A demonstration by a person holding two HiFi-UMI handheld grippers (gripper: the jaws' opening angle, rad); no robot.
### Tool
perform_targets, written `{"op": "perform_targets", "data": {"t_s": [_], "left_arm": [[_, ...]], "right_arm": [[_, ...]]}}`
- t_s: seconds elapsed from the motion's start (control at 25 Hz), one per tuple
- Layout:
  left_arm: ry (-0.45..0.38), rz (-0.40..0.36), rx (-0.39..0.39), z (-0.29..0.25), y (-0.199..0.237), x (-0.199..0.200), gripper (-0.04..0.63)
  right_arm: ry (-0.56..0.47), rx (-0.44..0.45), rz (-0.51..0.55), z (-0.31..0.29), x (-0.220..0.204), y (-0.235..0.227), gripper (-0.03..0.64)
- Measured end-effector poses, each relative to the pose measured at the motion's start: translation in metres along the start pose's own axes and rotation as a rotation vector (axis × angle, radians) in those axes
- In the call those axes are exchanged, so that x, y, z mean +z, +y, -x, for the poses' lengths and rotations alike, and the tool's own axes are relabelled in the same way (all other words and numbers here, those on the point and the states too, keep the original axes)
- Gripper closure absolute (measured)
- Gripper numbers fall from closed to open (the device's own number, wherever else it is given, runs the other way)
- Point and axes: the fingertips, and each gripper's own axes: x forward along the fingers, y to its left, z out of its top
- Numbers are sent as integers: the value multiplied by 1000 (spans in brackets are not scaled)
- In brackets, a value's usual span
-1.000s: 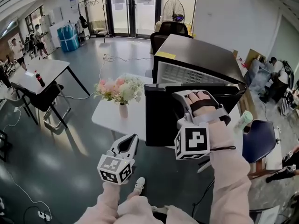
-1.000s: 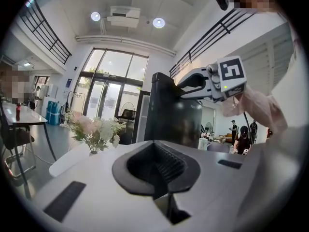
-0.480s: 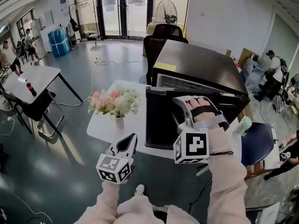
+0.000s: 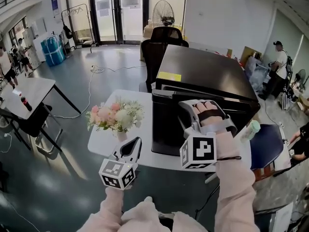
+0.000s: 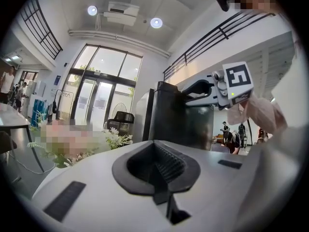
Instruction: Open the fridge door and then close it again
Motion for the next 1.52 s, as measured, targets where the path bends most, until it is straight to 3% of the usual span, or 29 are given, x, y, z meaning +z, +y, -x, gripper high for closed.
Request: {"op": "perform_targets", "data": {"t_s": [0.56,0.96,1.28,1.52], "left_arm": [[-7,-3,-34,-13,14,6,584],[-12,3,-38,-19,16,4,584],[-14,4,-30,-10,12,3,584],[-14,0,-38,-10,-2,3,584]], "right_arm": [[56,10,-30,-28,-11,-10,488],[-11,-61,-70,-27,-15,-13,480],[-73,-194,-264,5,-23,-27,482],[-188,-236,-573,40,-32,-18,514]]}}
